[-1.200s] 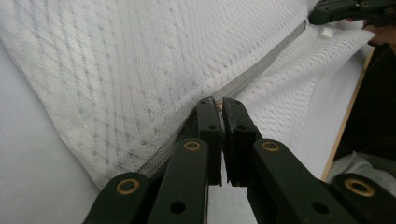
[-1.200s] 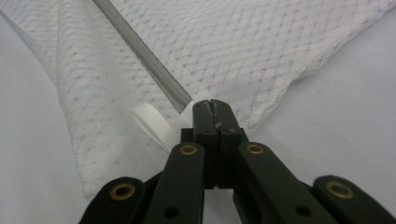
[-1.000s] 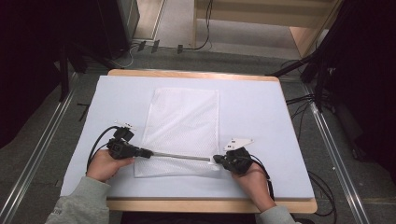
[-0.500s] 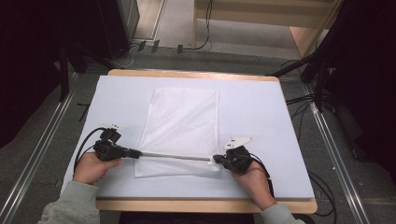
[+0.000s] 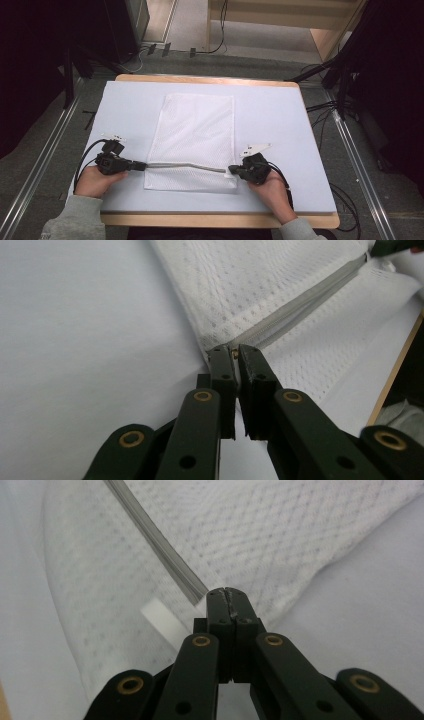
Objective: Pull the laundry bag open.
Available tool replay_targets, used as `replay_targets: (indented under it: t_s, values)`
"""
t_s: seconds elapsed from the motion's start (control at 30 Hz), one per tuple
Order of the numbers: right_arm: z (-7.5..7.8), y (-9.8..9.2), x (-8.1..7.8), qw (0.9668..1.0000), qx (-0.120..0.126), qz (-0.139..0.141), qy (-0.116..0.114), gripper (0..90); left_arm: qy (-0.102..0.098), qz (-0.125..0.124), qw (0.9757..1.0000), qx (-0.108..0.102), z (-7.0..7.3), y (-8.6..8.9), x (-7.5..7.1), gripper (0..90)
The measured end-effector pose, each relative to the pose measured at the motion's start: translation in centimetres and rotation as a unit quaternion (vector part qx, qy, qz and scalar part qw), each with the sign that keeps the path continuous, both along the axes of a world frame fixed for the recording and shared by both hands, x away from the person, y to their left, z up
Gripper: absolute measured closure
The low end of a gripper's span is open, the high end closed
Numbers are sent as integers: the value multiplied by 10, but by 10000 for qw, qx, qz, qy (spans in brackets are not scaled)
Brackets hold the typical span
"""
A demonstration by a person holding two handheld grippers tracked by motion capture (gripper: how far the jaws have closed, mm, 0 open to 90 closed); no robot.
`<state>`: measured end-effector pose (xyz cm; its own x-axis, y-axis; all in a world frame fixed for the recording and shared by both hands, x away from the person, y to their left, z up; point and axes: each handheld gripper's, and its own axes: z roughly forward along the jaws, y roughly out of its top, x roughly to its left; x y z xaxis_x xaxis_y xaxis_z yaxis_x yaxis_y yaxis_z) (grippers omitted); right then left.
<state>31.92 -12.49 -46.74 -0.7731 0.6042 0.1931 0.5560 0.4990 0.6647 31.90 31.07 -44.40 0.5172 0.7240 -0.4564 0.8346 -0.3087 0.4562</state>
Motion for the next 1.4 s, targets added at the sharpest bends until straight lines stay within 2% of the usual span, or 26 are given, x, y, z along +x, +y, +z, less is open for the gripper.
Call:
replay_targets:
  t_s: [0.07,0.17,0.23,0.4,0.53,0.6,0.7,0.8,0.9,1.0,1.2,1.4]
  values:
    - [4,0,-1,9998,53,4,-171,900,-46,-174,9998,119,0,-5,-1,858]
    - [8,0,-3,9995,197,-14,-241,900,-55,-224,9997,31,-1,-8,-2,832]
    - [9,1,-3,9994,259,-8,-222,892,-91,-284,9995,46,-1,-9,-3,823]
    - [9,3,-3,9993,254,21,-285,855,-153,-276,9994,-153,0,-5,-3,729]
    - [11,-2,0,9987,388,-107,-309,812,-353,-279,9987,-252,3,-4,-4,661]
    - [13,-5,2,9985,410,-154,-316,795,-466,-235,9983,-255,4,-4,-4,618]
    - [15,-11,4,9980,467,-267,-328,778,-534,-194,9981,-253,6,-1,-4,581]
    - [16,-16,7,9975,519,-332,-344,753,-737,-133,9970,-187,8,1,-3,522]
    - [17,-20,9,9973,527,-415,-310,729,-1004,-79,9949,-109,11,3,-4,484]
    - [18,-25,11,9968,555,-477,-332,673,-1177,13,9930,-39,13,7,-3,446]
    - [16,-35,17,9958,605,-652,-237,540,-1232,250,9921,38,12,18,1,395]
    - [14,-49,22,9935,629,-903,-281,415,-1280,412,9908,123,11,25,5,374]
